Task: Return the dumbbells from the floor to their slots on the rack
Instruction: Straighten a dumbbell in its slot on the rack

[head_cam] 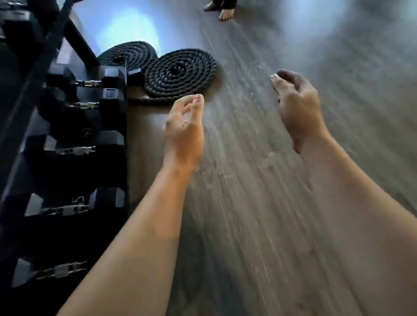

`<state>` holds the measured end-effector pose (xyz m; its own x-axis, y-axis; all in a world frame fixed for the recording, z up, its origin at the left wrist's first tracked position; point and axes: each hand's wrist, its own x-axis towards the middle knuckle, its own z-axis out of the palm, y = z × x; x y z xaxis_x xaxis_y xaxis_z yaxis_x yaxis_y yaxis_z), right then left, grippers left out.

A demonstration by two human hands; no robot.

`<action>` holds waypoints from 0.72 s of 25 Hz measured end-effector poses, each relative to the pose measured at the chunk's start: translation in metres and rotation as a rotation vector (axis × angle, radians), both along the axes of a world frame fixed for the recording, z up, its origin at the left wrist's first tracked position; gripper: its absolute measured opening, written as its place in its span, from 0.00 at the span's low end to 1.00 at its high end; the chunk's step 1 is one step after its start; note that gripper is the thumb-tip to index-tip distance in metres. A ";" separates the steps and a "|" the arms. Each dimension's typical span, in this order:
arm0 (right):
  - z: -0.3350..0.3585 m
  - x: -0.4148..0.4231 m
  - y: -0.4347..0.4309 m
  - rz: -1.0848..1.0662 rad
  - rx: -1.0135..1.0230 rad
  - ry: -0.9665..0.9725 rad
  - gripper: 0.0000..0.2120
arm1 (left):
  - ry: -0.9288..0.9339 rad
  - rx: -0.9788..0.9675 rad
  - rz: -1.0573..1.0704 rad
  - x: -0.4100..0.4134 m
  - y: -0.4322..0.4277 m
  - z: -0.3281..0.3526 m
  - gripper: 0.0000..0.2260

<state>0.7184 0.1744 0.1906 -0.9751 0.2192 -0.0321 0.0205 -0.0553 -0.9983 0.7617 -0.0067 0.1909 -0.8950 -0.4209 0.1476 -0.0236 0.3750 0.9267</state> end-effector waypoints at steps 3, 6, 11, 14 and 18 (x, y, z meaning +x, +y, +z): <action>0.126 -0.003 0.006 0.055 0.249 0.106 0.19 | 0.022 -0.177 -0.013 -0.005 -0.002 0.131 0.16; 0.267 -0.021 0.012 0.072 0.378 0.228 0.24 | 0.097 -0.340 -0.020 -0.018 -0.004 0.279 0.21; 0.516 -0.054 0.025 0.057 0.342 0.390 0.27 | 0.190 -0.424 0.095 -0.031 -0.002 0.520 0.25; 0.616 -0.065 0.028 0.080 0.329 0.484 0.28 | 0.250 -0.426 0.165 -0.031 -0.007 0.612 0.28; 0.667 -0.084 0.008 0.149 0.330 0.618 0.29 | 0.344 -0.442 0.299 -0.019 -0.034 0.657 0.33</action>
